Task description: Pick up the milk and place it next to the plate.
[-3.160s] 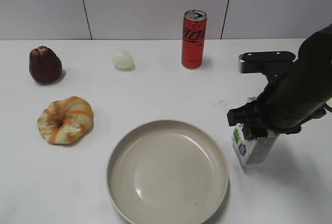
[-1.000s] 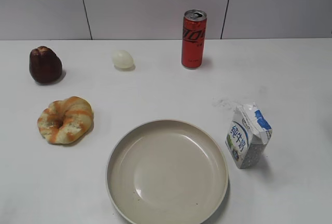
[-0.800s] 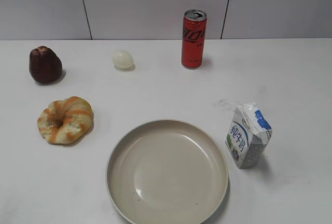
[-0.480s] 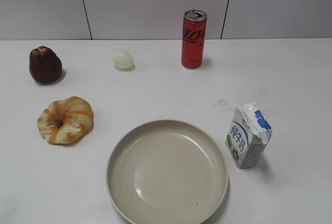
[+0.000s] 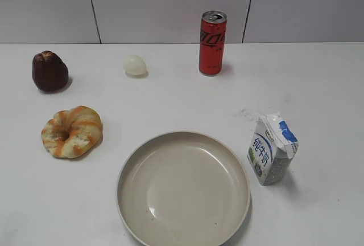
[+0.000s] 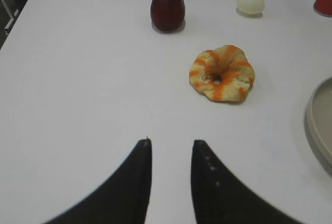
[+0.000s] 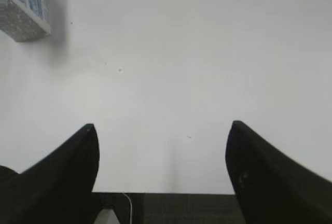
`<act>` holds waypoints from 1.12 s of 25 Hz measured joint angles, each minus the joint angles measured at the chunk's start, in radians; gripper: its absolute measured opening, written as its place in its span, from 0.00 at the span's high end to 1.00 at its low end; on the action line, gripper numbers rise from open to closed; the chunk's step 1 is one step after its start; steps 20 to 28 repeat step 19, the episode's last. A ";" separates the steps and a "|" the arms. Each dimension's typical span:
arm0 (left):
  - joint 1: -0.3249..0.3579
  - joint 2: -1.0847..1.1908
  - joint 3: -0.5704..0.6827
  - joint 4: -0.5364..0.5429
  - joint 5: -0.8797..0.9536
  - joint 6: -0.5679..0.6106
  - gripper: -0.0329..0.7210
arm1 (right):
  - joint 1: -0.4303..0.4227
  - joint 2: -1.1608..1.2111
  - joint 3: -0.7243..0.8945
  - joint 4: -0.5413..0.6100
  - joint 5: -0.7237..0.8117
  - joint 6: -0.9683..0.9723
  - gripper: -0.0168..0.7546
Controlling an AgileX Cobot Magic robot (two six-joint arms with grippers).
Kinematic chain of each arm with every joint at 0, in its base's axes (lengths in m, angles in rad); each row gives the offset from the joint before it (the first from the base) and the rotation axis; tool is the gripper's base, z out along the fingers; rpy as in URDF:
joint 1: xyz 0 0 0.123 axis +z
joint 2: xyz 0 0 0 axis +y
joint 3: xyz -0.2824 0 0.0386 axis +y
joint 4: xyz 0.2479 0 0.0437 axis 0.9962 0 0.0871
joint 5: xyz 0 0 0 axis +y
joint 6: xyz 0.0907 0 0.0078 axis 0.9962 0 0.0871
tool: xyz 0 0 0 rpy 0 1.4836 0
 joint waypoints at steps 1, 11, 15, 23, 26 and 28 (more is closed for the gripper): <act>0.000 0.000 0.000 0.000 0.000 0.000 0.68 | 0.000 -0.023 0.002 0.001 0.000 0.000 0.24; 0.000 0.000 0.000 0.000 0.000 0.000 0.68 | 0.000 -0.321 0.008 0.006 0.020 0.000 0.24; 0.000 0.000 0.000 0.000 0.000 0.000 0.68 | 0.000 -0.447 0.025 0.009 0.029 0.000 0.24; 0.000 0.000 0.000 0.000 0.000 0.000 0.68 | 0.000 -0.518 0.027 0.010 0.036 0.000 0.24; 0.000 0.000 0.000 0.000 0.000 0.000 0.68 | 0.000 -0.518 0.027 0.010 0.036 0.000 0.24; 0.000 0.000 0.000 0.000 0.000 0.000 0.68 | 0.000 -0.518 0.027 0.010 0.036 0.000 0.24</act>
